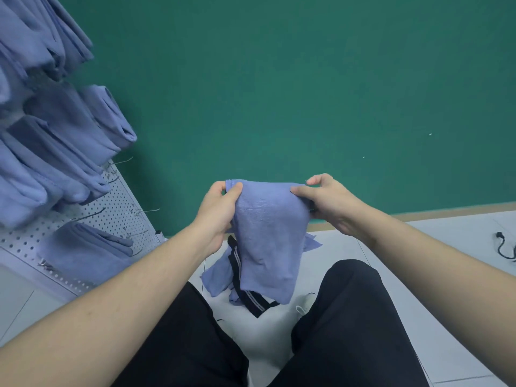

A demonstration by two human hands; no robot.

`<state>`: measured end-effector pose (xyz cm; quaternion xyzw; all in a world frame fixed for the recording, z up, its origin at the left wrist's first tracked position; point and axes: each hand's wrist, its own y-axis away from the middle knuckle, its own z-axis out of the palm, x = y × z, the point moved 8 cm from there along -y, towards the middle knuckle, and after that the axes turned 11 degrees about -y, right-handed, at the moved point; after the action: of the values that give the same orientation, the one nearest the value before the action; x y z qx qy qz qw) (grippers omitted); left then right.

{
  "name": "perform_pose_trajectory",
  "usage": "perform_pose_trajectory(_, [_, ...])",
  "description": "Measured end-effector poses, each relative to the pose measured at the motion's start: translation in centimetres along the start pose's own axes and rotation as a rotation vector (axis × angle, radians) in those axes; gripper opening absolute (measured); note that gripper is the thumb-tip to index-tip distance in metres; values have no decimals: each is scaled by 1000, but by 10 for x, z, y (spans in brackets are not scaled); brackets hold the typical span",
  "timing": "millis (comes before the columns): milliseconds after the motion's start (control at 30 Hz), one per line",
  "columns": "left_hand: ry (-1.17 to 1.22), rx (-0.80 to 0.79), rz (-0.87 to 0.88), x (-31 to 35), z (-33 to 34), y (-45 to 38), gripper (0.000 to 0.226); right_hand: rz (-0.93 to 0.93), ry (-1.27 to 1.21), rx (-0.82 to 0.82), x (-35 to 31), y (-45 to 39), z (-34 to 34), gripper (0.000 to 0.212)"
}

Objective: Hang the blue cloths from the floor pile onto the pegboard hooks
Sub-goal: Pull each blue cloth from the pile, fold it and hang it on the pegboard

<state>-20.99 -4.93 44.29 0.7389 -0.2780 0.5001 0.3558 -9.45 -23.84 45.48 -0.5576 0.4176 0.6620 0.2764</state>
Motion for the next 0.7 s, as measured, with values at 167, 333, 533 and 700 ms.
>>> perform_pose_trajectory(167, [-44, -12, -65, 1, 1, -4, 44, -168, 161, -1, -17, 1, 3, 32])
perform_pose_trajectory(333, [-172, -313, -93, -1, 11, 6, 42, -69, 16, 0, -15, 2, 4, 24])
perform_pose_trajectory(533, [-198, -285, -10, -6, 14, 5, 31, 76, -55, -159, -13, 8, 3, 25])
perform_pose_trajectory(700, [-241, -252, 72, 6, 13, 1, 22, 75, 304, -193, -10, 7, -3, 21])
